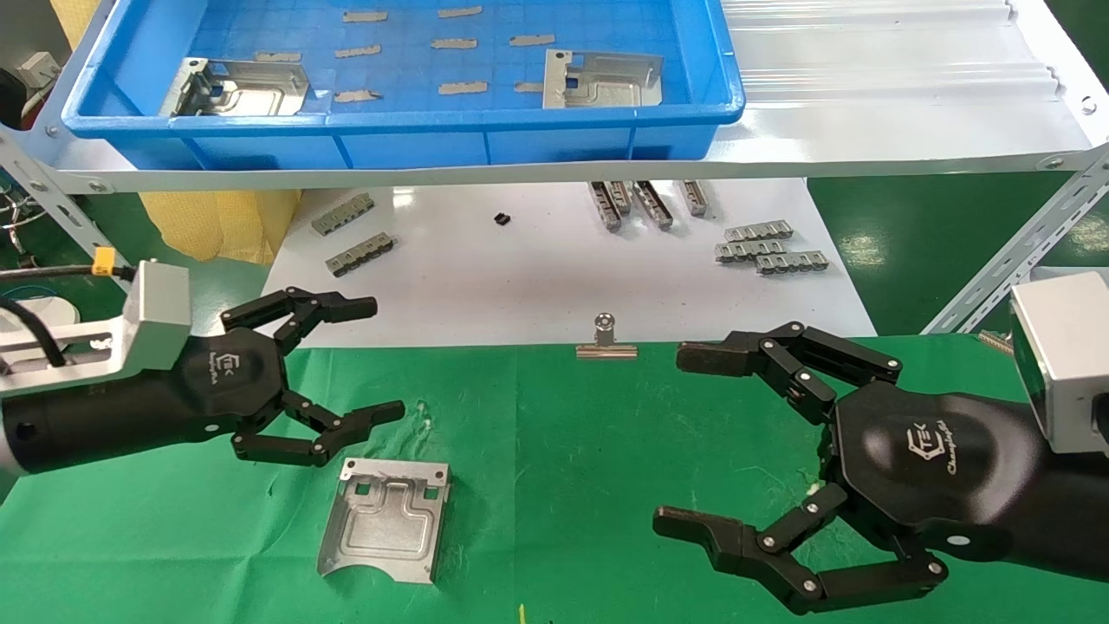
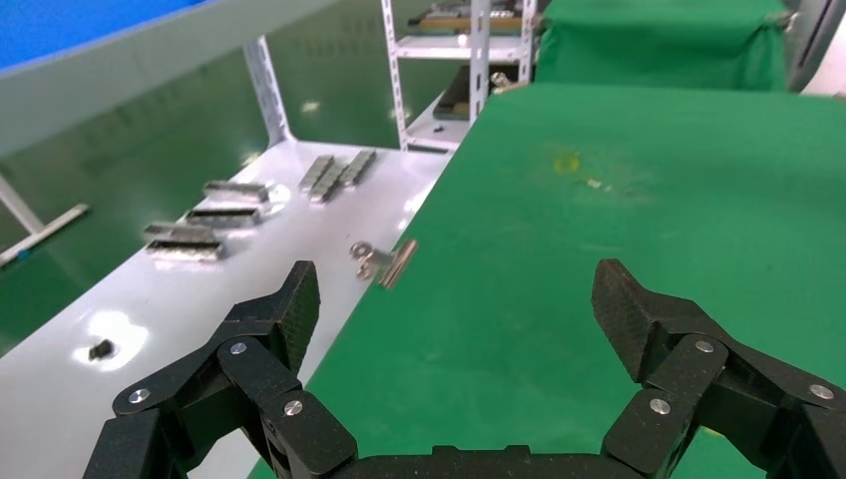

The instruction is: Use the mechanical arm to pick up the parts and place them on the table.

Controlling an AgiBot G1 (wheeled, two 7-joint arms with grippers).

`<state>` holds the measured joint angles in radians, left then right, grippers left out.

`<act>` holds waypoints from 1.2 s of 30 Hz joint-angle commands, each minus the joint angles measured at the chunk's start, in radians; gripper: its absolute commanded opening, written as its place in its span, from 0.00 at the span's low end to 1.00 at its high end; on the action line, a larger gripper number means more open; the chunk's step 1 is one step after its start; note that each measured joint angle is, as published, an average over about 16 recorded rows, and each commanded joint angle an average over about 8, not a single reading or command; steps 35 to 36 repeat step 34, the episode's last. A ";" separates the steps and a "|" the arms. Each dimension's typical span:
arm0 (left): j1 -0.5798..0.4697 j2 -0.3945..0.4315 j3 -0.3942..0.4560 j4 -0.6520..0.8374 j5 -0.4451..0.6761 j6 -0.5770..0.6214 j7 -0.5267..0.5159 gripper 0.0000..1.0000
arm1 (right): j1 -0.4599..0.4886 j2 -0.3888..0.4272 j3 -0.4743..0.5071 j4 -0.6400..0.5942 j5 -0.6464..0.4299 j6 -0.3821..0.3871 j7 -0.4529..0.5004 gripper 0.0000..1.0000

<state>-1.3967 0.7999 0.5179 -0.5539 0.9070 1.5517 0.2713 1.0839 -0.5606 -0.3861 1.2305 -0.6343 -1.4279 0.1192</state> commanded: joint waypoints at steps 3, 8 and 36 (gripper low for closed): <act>0.038 -0.023 -0.028 -0.087 -0.021 -0.007 -0.055 1.00 | 0.000 0.000 0.000 0.000 0.000 0.000 0.000 1.00; 0.087 -0.051 -0.064 -0.196 -0.047 -0.015 -0.123 1.00 | 0.000 0.000 0.000 0.000 0.000 0.000 0.000 1.00; 0.315 -0.184 -0.233 -0.713 -0.172 -0.055 -0.448 1.00 | 0.000 0.000 0.000 0.000 0.000 0.000 0.000 1.00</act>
